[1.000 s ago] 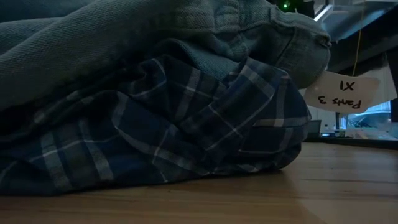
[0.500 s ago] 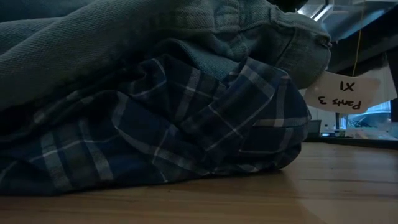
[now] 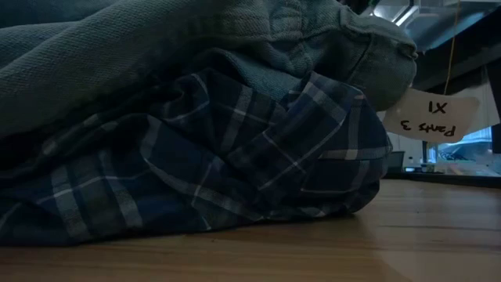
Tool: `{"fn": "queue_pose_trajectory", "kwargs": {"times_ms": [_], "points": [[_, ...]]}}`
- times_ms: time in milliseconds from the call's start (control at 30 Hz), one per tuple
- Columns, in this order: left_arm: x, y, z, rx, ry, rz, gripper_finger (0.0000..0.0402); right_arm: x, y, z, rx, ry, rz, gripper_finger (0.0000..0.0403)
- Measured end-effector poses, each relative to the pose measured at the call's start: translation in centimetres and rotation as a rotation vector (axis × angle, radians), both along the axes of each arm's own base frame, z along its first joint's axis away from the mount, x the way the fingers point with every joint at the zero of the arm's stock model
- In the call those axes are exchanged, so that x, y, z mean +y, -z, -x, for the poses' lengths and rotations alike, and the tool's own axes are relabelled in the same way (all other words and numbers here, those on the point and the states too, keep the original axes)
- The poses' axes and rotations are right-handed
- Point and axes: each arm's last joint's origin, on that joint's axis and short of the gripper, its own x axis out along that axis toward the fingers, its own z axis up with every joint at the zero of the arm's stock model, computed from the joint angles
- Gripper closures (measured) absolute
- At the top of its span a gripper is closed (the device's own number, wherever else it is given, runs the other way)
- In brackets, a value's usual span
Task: Sort clothes
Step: Put the black shorts into the white laundry bin
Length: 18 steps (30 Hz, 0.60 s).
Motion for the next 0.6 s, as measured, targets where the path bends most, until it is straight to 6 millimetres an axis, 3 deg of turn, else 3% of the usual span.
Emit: {"fn": "queue_pose_trajectory", "kwargs": {"times_ms": [333, 600], "points": [[0.0, 0.0, 0.0, 0.000, 0.002, -0.001, 0.0208, 1.8, -6.7, 5.8, -0.181, -0.042, -0.060, 0.0391], [0.0, 0.0, 0.0, 0.001, 0.015, -0.011, 0.0208, 2.5, -10.3, 10.1, -0.311, -0.094, -0.157, 0.0389]]}}
